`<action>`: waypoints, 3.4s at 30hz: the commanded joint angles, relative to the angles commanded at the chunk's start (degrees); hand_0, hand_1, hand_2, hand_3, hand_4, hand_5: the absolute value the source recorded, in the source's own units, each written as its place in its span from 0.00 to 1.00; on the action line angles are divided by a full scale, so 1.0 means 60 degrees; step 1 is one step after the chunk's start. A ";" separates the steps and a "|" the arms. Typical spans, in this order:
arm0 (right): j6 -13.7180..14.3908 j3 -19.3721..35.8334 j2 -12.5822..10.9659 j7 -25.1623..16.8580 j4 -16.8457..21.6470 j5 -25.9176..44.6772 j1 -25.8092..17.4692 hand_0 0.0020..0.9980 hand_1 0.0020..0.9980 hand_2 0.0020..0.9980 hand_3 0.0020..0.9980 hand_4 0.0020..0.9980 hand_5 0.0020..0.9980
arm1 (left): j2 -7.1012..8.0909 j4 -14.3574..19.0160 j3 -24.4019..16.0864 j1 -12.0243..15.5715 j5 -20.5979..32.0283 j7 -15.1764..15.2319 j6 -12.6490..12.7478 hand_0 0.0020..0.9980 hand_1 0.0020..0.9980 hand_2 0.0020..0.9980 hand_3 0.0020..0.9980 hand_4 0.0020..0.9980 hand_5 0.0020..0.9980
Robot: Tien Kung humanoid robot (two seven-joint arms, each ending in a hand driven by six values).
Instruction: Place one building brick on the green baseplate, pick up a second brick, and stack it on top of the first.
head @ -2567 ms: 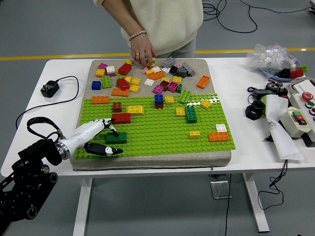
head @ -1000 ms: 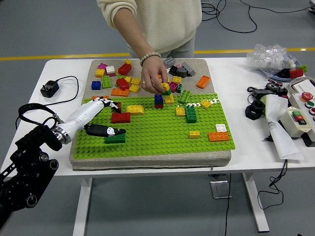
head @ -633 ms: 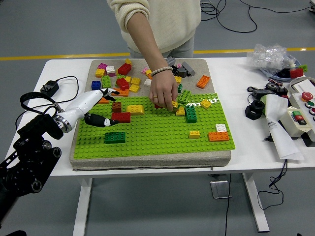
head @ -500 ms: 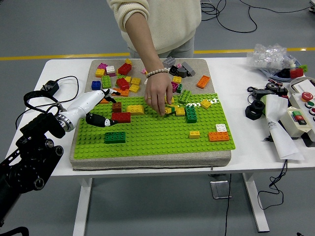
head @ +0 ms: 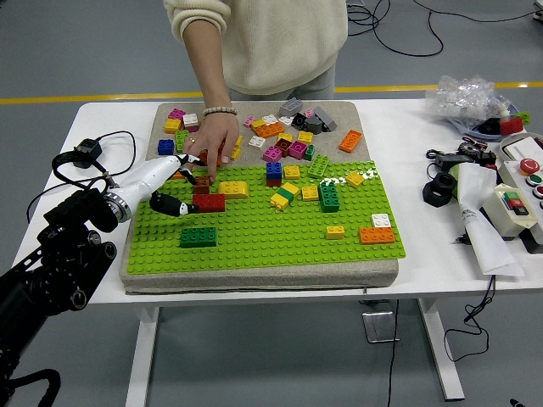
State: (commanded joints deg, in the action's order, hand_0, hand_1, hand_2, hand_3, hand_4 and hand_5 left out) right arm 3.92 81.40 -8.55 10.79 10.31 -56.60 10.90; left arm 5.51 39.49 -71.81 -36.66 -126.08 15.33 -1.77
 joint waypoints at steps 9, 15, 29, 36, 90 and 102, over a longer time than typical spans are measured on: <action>-0.0009 -0.0044 0.0023 0.0023 0.0000 -0.0045 0.0007 0.79 0.74 0.78 0.76 0.92 0.64 | -0.0156 -0.0609 0.0188 -0.0184 0.0123 0.0142 0.0240 0.77 0.70 0.57 0.74 0.83 0.06; -0.0003 -0.0090 0.0047 0.0042 0.0000 -0.0054 0.0025 0.79 0.74 0.78 0.76 0.92 0.64 | -0.0275 -0.1019 0.0301 -0.0298 0.0223 0.0263 0.0419 0.78 0.71 0.57 0.74 0.83 0.06; -0.0026 -0.0113 0.0069 0.0057 0.0000 -0.0053 0.0053 0.79 0.74 0.78 0.75 0.92 0.64 | -0.0375 -0.1730 0.0536 -0.0758 0.0509 0.0529 0.0592 0.80 0.72 0.60 0.74 0.83 0.05; -0.0040 -0.0125 0.0075 0.0078 0.0000 -0.0049 0.0065 0.79 0.74 0.78 0.75 0.92 0.64 | -0.0428 -0.2132 0.0688 -0.0984 0.0588 0.0607 0.0648 0.81 0.73 0.61 0.74 0.84 0.05; -0.0002 -0.0217 0.0162 0.0115 0.0000 -0.0029 0.0080 0.79 0.74 0.78 0.75 0.92 0.64 | -0.0804 -0.3753 0.1630 -0.1485 0.1457 0.0804 0.1273 0.66 0.59 0.51 0.50 0.58 0.00; 0.0003 -0.0205 0.0177 0.0101 0.0000 -0.0052 0.0044 0.79 0.73 0.78 0.75 0.92 0.64 | -0.0764 -0.3474 0.1267 -0.1376 0.1480 0.0798 0.1224 0.64 0.56 0.51 0.48 0.56 0.00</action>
State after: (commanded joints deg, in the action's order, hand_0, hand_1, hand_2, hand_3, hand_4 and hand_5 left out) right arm 3.94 80.17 -7.49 11.39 10.31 -56.91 11.16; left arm 0.93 18.65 -64.21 -44.91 -117.20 20.12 5.57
